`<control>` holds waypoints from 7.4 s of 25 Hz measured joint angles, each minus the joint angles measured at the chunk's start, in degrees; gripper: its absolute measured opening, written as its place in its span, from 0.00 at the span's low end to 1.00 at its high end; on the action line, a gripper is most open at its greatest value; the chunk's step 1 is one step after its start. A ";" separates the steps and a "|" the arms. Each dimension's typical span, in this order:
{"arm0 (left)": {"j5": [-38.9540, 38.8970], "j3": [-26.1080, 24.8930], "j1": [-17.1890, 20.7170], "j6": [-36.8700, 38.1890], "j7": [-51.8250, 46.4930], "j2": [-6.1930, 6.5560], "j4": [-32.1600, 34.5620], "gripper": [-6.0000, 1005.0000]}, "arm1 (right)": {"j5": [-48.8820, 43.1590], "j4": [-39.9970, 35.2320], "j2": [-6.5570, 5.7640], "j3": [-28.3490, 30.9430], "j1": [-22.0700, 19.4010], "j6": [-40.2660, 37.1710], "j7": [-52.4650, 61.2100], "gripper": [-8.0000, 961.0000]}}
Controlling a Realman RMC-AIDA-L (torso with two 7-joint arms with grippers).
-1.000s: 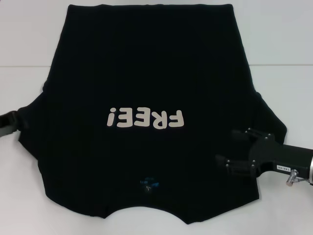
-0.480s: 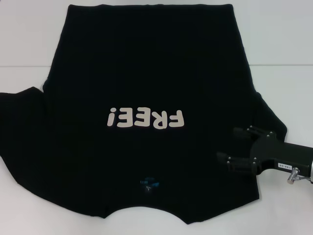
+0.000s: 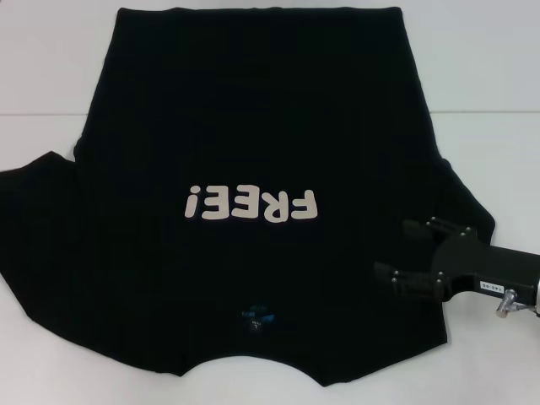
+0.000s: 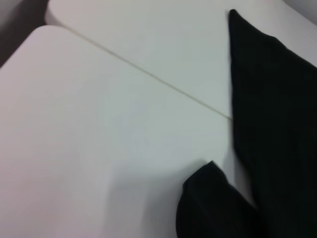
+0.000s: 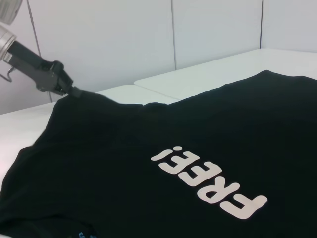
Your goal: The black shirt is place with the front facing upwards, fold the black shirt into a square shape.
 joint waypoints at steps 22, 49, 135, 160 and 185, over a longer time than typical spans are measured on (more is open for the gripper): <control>-1.88 1.09 -4.88 9.69 8.59 -8.34 11.06 0.01 | 0.05 0.17 0.09 -0.05 0.10 -0.03 0.00 0.90; -24.65 6.16 2.62 33.79 55.42 -11.20 -1.07 0.56 | -2.45 -9.83 -7.69 0.56 -0.35 -3.28 46.97 0.88; -23.82 6.03 5.56 35.84 68.45 -13.53 -1.40 0.95 | -43.28 -4.30 -9.05 -0.02 18.17 5.27 83.64 0.37; -23.82 6.03 5.56 36.04 68.28 -13.41 -1.40 0.94 | -42.98 -3.69 -10.21 0.54 17.43 5.90 85.67 0.44; -23.82 6.03 5.57 35.74 68.28 -13.50 -1.40 0.94 | -43.14 -1.32 -8.19 0.00 19.42 8.10 85.30 0.85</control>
